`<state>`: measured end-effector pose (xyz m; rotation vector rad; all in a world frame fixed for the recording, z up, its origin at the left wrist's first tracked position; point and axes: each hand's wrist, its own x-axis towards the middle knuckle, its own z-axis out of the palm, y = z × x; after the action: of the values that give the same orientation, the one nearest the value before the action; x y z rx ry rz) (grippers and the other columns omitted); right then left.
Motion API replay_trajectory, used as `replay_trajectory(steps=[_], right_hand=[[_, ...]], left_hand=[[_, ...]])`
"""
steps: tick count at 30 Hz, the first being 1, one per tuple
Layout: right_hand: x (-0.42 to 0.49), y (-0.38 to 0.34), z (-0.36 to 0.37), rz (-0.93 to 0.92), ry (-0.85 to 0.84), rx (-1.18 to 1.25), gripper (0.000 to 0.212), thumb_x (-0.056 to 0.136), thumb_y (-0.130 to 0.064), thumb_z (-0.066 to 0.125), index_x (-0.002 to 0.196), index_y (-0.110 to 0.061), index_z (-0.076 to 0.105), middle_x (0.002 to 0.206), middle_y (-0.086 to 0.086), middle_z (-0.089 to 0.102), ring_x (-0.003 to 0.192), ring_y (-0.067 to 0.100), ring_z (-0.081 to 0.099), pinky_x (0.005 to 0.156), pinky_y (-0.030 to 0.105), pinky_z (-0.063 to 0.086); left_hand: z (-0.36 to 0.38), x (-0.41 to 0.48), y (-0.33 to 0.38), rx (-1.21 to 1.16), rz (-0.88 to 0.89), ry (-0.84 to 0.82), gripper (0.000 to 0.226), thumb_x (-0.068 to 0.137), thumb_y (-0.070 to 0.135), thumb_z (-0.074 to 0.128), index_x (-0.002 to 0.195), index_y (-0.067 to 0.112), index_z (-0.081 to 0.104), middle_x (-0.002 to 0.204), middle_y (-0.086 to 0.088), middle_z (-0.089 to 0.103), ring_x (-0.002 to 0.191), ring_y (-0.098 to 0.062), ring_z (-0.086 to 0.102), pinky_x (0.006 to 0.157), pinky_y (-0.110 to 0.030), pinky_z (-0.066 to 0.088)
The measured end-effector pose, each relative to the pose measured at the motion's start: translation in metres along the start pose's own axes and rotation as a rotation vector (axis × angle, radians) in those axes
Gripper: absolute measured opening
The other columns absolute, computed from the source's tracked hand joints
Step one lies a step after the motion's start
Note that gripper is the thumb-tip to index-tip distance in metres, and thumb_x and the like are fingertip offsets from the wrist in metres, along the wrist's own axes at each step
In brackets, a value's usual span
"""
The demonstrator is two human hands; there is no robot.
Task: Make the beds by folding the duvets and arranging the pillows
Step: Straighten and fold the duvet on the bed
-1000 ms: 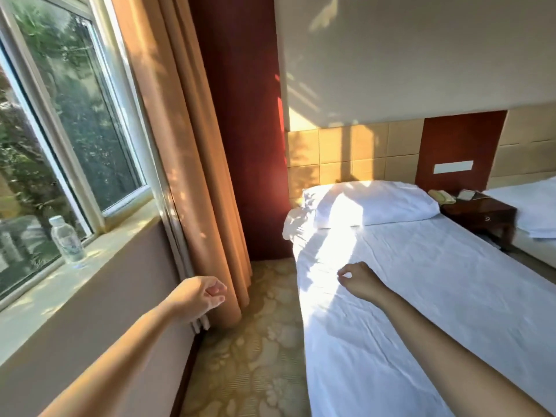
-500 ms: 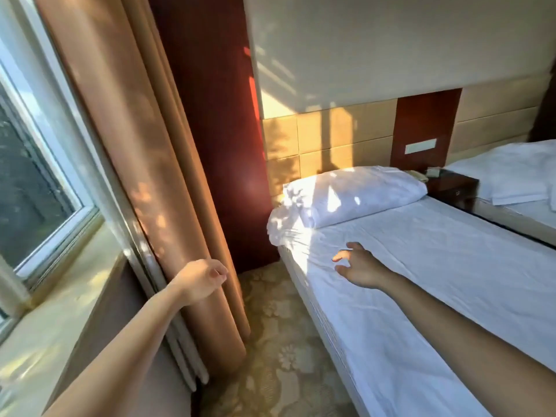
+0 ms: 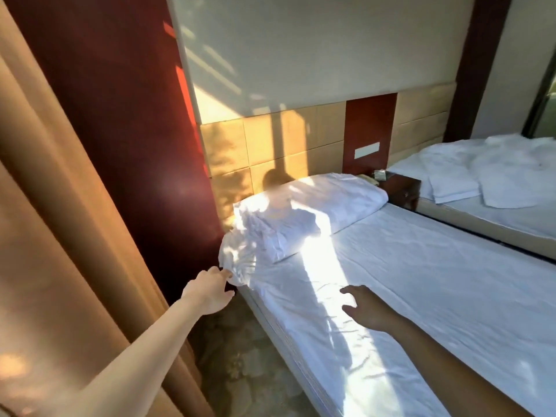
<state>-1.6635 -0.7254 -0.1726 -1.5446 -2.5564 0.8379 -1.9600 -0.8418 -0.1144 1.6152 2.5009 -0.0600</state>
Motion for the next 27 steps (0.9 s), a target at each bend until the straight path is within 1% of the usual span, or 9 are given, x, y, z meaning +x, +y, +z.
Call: replay_trajectory(steps=[8, 14, 17, 19, 21, 23, 24, 25, 27], right_hand=[[0.228, -0.057, -0.047, 0.019, -0.008, -0.019, 0.038, 0.096, -0.026, 0.047, 0.133, -0.017, 0.046, 0.133, 0.011, 0.050, 0.116, 0.023, 0.054, 0.092, 0.024, 0.039], [0.376, -0.103, -0.023, 0.019, -0.005, -0.105, 0.044, 0.096, -0.032, 0.048, 0.137, -0.019, 0.041, 0.136, 0.010, 0.040, 0.117, 0.029, 0.053, 0.098, 0.029, 0.040], [0.457, -0.112, 0.007, 0.105, 0.037, -0.205, 0.052, 0.095, -0.037, 0.048, 0.142, -0.021, 0.032, 0.144, 0.011, 0.031, 0.127, 0.034, 0.040, 0.102, 0.037, 0.038], [0.519, -0.119, 0.027, 0.171, 0.061, -0.252, 0.059, 0.092, -0.039, 0.053, 0.143, -0.019, 0.032, 0.147, 0.014, 0.029, 0.130, 0.036, 0.037, 0.103, 0.041, 0.037], [0.595, -0.126, 0.047, 0.183, 0.171, -0.285, 0.073, 0.069, -0.042, 0.077, 0.131, -0.011, 0.053, 0.134, 0.023, 0.049, 0.117, 0.043, 0.052, 0.091, 0.050, 0.049], [0.668, -0.135, 0.070, 0.249, 0.205, -0.274, 0.087, 0.034, -0.044, 0.092, 0.110, -0.009, 0.068, 0.106, 0.023, 0.066, 0.091, 0.043, 0.066, 0.067, 0.052, 0.057], [0.702, -0.139, 0.087, 0.279, 0.169, -0.218, 0.097, 0.031, -0.047, 0.092, 0.115, -0.009, 0.064, 0.108, 0.024, 0.065, 0.094, 0.045, 0.065, 0.069, 0.055, 0.055], [0.731, -0.142, 0.102, 0.332, 0.119, -0.172, 0.109, 0.036, -0.052, 0.089, 0.128, -0.008, 0.052, 0.120, 0.026, 0.060, 0.107, 0.049, 0.059, 0.082, 0.060, 0.049], [0.771, -0.148, 0.133, 0.380, 0.167, -0.169, 0.135, 0.034, -0.063, 0.085, 0.145, -0.014, 0.026, 0.140, 0.027, 0.043, 0.127, 0.053, 0.039, 0.106, 0.065, 0.017]], left_hand=[[-0.033, 0.211, -0.077, -0.250, -0.121, -0.074, 0.047, 0.095, 0.030, 0.050, 0.139, 0.015, 0.043, 0.138, -0.009, 0.048, 0.123, -0.022, 0.051, 0.102, -0.030, 0.041], [-0.015, 0.358, -0.137, -0.653, -0.287, -0.193, 0.040, 0.096, 0.024, 0.052, 0.133, 0.010, 0.050, 0.129, -0.015, 0.055, 0.105, -0.022, 0.054, 0.085, -0.032, 0.044], [0.004, 0.451, -0.159, -0.826, -0.365, -0.339, 0.042, 0.098, 0.029, 0.047, 0.137, 0.011, 0.043, 0.138, -0.012, 0.046, 0.127, -0.028, 0.043, 0.104, -0.043, 0.034], [0.015, 0.527, -0.166, -0.887, -0.393, -0.382, 0.035, 0.098, 0.034, 0.047, 0.126, 0.013, 0.051, 0.135, -0.009, 0.049, 0.131, -0.029, 0.040, 0.108, -0.045, 0.030], [0.029, 0.618, -0.170, -0.967, -0.411, -0.396, 0.029, 0.098, 0.037, 0.044, 0.109, 0.014, 0.056, 0.123, -0.007, 0.056, 0.124, -0.028, 0.044, 0.105, -0.044, 0.031], [0.047, 0.710, -0.171, -1.048, -0.468, -0.410, 0.043, 0.098, 0.044, 0.040, 0.126, 0.013, 0.051, 0.131, -0.008, 0.052, 0.114, -0.027, 0.049, 0.101, -0.045, 0.035], [0.057, 0.754, -0.174, -1.104, -0.501, -0.430, 0.051, 0.097, 0.049, 0.039, 0.135, 0.015, 0.044, 0.137, -0.007, 0.047, 0.115, -0.028, 0.050, 0.099, -0.047, 0.037], [0.070, 0.795, -0.175, -1.157, -0.522, -0.466, 0.059, 0.094, 0.055, 0.038, 0.142, 0.019, 0.037, 0.142, -0.007, 0.042, 0.120, -0.029, 0.048, 0.098, -0.050, 0.037], [0.095, 0.863, -0.173, -1.231, -0.557, -0.550, 0.075, 0.087, 0.068, 0.037, 0.146, 0.023, 0.030, 0.147, -0.006, 0.034, 0.130, -0.032, 0.041, 0.100, -0.057, 0.035]])
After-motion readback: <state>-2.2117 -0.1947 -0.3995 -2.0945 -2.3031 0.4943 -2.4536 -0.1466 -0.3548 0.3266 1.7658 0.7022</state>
